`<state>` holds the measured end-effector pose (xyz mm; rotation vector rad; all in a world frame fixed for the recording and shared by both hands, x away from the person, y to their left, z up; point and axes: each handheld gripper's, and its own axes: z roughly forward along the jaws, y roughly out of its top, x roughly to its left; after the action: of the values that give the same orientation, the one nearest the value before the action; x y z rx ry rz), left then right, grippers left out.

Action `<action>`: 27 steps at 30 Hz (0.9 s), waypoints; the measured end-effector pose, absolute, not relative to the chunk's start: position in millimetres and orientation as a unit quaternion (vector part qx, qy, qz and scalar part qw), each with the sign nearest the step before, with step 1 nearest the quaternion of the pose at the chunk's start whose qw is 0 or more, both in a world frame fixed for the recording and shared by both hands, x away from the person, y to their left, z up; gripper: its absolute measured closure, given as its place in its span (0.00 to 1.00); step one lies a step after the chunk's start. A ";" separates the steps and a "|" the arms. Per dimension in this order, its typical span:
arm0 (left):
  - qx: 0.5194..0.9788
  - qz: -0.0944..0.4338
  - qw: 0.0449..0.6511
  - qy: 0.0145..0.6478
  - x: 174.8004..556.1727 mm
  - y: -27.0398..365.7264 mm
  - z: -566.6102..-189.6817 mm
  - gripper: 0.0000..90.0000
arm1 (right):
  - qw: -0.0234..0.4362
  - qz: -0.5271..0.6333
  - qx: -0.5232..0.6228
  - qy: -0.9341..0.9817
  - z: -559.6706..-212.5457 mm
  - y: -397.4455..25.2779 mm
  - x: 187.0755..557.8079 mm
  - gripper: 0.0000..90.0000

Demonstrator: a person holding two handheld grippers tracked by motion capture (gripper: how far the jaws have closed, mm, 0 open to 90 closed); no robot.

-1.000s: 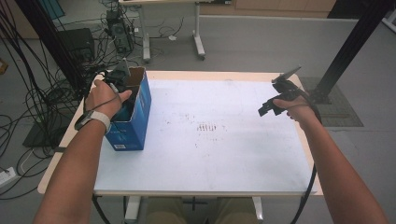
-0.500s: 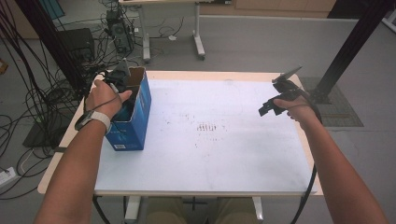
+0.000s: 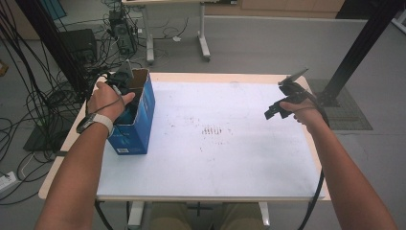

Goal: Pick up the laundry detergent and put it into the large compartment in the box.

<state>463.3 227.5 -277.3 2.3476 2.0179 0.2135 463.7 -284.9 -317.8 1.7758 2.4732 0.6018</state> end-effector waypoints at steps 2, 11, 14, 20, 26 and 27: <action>0.756 0.068 0.019 0.650 463.3 227.5 -277.2 0.41 | 0.020 0.194 0.572 0.797 -317.6 -284.8 463.7 0.09; 0.757 0.068 0.018 0.649 463.4 227.2 -277.2 0.41 | 0.019 0.193 0.573 0.796 -317.6 -285.2 463.8 0.09; 0.757 0.068 0.019 0.650 463.2 228.1 -277.3 0.41 | 0.020 0.194 0.571 0.797 -317.8 -285.2 464.0 0.09; 0.757 0.068 0.017 0.649 463.4 227.3 -277.2 0.41 | 0.019 0.193 0.570 0.798 -318.0 -284.6 464.4 0.09; 0.757 0.069 0.018 0.649 463.3 227.2 -277.4 0.41 | 0.020 0.194 0.571 0.798 -317.8 -284.9 464.4 0.09; 0.757 0.069 0.018 0.649 463.3 227.2 -277.4 0.41 | 0.021 0.195 0.570 0.798 -317.8 -285.1 464.4 0.09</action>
<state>463.3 227.2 -277.4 2.3522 2.0167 0.2133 464.4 -285.1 -317.8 1.7683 2.4737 0.6045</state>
